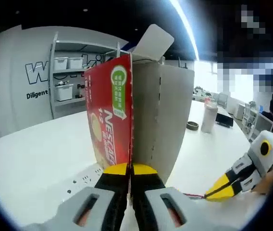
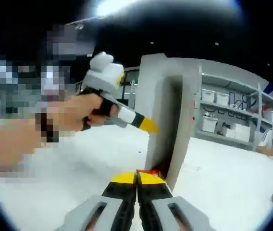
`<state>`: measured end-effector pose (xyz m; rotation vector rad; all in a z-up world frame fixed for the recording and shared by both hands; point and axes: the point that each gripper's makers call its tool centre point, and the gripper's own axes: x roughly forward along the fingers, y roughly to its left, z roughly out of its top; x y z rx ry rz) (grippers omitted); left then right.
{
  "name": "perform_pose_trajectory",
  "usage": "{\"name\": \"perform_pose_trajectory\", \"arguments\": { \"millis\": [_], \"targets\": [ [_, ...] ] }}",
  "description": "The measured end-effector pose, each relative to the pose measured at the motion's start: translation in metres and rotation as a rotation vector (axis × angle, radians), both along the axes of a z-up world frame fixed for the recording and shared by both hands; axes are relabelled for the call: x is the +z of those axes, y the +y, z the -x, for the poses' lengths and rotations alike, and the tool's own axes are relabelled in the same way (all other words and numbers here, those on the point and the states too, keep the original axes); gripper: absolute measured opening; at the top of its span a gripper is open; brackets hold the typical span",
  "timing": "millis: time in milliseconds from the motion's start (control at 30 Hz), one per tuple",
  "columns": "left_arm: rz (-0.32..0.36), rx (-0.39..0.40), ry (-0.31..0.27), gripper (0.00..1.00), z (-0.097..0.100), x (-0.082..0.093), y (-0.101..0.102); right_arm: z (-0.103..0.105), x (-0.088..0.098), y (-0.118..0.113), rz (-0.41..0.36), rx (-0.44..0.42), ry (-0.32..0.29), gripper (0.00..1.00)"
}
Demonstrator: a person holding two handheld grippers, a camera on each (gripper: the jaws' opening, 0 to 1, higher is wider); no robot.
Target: Tear open the coffee pouch, take out the coffee, and pour the coffee from the pouch into the cup
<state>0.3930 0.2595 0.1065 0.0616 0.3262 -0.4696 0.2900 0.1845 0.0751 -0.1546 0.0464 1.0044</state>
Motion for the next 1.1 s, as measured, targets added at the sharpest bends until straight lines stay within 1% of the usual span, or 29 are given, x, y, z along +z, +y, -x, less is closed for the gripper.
{"name": "perform_pose_trajectory", "arguments": {
  "millis": [67,100,200,267,300,333,367,400,433,467,500,533,600,633,667,700,733,767,800,867,900,933,967,1000,1067,1100],
  "targets": [
    [0.003,0.0,0.001,0.03,0.0,0.0,0.0,0.005,0.009,-0.004,-0.056,0.032,0.005,0.01],
    [0.002,0.0,0.0,0.03,0.0,0.0,0.0,0.01,0.012,-0.004,-0.078,0.066,-0.001,0.01],
    [-0.007,-0.003,-0.002,0.03,0.001,0.0,0.0,0.018,0.009,-0.008,-0.091,0.15,-0.027,0.02],
    [-0.007,-0.002,-0.002,0.03,0.001,0.0,0.0,0.012,-0.004,-0.013,-0.055,0.147,-0.005,0.02],
    [-0.007,0.0,-0.002,0.03,0.001,0.0,0.0,0.009,-0.012,-0.016,-0.044,0.153,0.023,0.02],
    [-0.009,0.002,-0.001,0.03,0.001,0.0,0.0,0.004,-0.022,-0.021,-0.029,0.138,0.078,0.02],
    [-0.01,0.002,-0.001,0.03,0.0,0.0,0.0,-0.002,-0.026,-0.026,-0.027,0.11,0.098,0.02],
    [-0.009,0.002,-0.001,0.03,0.0,0.0,0.0,-0.002,-0.025,-0.028,-0.04,0.11,0.103,0.03],
    [-0.008,0.002,-0.001,0.03,0.001,-0.001,0.0,-0.002,-0.025,-0.03,-0.053,0.11,0.109,0.05],
    [-0.008,0.002,-0.001,0.03,0.001,-0.001,0.0,-0.001,-0.023,-0.031,-0.06,0.108,0.11,0.1],
    [-0.008,0.002,-0.001,0.03,0.001,-0.001,0.0,-0.004,-0.021,-0.032,-0.064,0.102,0.106,0.17],
    [-0.009,0.0,-0.002,0.03,0.001,-0.001,0.0,-0.007,-0.018,-0.033,-0.066,0.097,0.096,0.19],
    [-0.011,-0.003,-0.004,0.03,0.001,-0.001,-0.001,-0.011,-0.011,-0.03,-0.069,0.098,0.082,0.2],
    [-0.013,-0.005,-0.005,0.03,0.001,-0.001,-0.001,-0.015,-0.01,-0.029,-0.049,0.092,0.063,0.2],
    [-0.012,-0.003,-0.004,0.03,0.001,-0.001,-0.001,-0.028,-0.01,-0.031,0.013,0.045,0.013,0.21],
    [-0.014,-0.003,-0.004,0.03,0.0,-0.001,0.0,-0.031,-0.007,-0.028,0.028,0.028,-0.012,0.23],
    [-0.014,-0.003,-0.004,0.03,0.001,-0.001,0.0,-0.04,-0.001,-0.026,0.03,0.003,-0.042,0.25],
    [-0.012,-0.002,-0.003,0.03,0.001,-0.001,0.0,-0.049,0.005,-0.024,0.023,-0.024,-0.058,0.27],
    [-0.011,-0.002,-0.004,0.03,0.0,-0.001,0.0,-0.058,0.008,-0.022,0.008,-0.04,-0.054,0.28],
    [-0.007,-0.002,-0.003,0.03,0.0,-0.001,0.0,-0.077,0.01,-0.018,-0.017,-0.095,0.016,0.31],
    [-0.008,-0.001,-0.002,0.03,0.0,-0.001,0.0,-0.071,0.012,-0.013,-0.033,-0.096,0.024,0.31],
    [-0.009,0.0,-0.002,0.03,0.001,-0.001,0.001,-0.074,0.013,-0.009,-0.035,-0.096,0.023,0.31],
    [-0.011,0.0,-0.002,0.03,0.001,-0.001,0.001,-0.082,0.012,-0.005,-0.033,-0.109,0.038,0.3],
    [-0.01,0.001,-0.001,0.03,0.001,-0.001,0.002,-0.085,0.013,-0.001,-0.033,-0.108,0.042,0.27],
    [-0.003,0.002,0.001,0.03,0.001,-0.001,0.003,-0.09,0.013,0.008,-0.019,-0.092,0.068,0.17],
    [0.001,0.002,0.001,0.03,0.0,-0.001,0.004,-0.092,0.015,0.01,-0.013,-0.096,0.064,0.16]
  ]
}}
